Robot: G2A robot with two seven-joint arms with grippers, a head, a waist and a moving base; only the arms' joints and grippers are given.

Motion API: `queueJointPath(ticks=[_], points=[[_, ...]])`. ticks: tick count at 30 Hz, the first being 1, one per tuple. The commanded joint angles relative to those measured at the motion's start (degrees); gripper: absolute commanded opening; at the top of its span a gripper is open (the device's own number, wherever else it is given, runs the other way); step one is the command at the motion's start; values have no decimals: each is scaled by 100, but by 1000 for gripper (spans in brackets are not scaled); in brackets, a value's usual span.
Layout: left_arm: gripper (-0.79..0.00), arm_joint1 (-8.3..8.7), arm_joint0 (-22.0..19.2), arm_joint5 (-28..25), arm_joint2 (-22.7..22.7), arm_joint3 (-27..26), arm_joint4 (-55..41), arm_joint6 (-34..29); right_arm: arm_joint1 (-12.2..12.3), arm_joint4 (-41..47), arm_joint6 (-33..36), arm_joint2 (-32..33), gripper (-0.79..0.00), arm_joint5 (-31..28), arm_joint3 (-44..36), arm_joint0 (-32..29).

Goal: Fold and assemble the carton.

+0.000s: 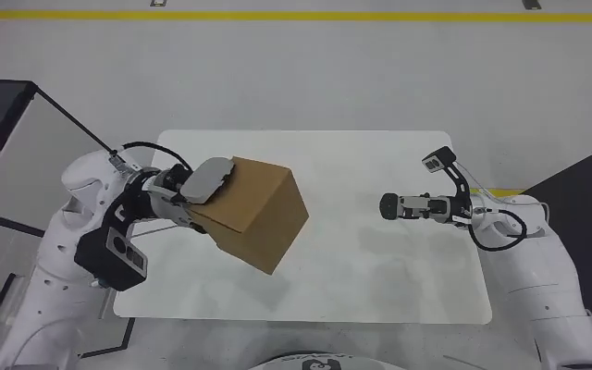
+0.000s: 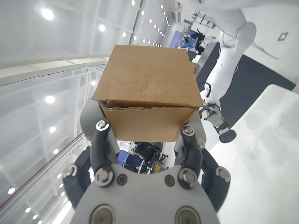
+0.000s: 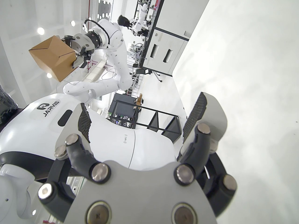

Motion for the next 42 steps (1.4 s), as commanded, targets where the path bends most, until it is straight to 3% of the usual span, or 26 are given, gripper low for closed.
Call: queueJointPath(ticks=[1,7,14,21,42], points=[[-785,15,-24,-1,146,48,-255,-16,0,0,0,0,0,0,0,0],[-785,82,-130,-88,504,193,-1224,-103,0,0,0,0,0,0,0,0],[-785,94,-151,-110,525,202,-1227,-125,0,0,0,0,0,0,0,0],[-785,23,94,-270,606,276,-2377,-595,0,0,0,0,0,0,0,0],[-785,-56,289,-454,490,297,-2395,-759,0,0,0,0,0,0,0,0]])
